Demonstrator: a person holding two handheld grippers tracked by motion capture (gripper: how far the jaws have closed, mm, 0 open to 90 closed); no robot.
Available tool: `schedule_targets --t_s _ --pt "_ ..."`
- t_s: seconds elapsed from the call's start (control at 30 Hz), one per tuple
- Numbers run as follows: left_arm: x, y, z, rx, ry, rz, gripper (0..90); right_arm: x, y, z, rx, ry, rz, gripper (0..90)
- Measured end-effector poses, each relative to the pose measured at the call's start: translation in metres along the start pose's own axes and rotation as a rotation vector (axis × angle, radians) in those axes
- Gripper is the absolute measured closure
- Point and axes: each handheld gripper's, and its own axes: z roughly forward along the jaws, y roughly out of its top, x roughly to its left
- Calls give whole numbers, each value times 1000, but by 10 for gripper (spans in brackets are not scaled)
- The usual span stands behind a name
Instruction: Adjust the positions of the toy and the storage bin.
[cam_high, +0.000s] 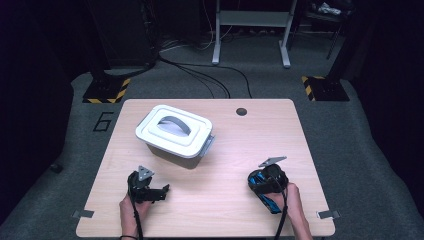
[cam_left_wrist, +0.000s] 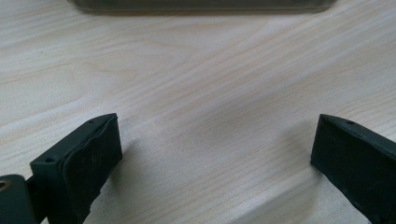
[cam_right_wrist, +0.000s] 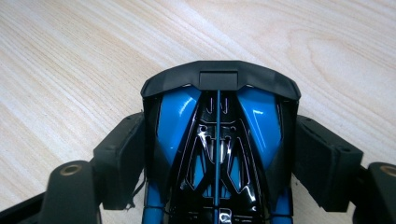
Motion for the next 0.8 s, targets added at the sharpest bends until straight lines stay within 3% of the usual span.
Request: schedule_targets --t_s 0.07,0.37,0.8 --pt "0 0 0 0 0 -1 18 -1 1 -1 -14 10 4 150" --pt "0 0 0 0 0 0 17 3 13 -17 -71 31 -11 23" --pt "0 0 0 0 0 0 18 14 34 -23 -110 66 -66 0"
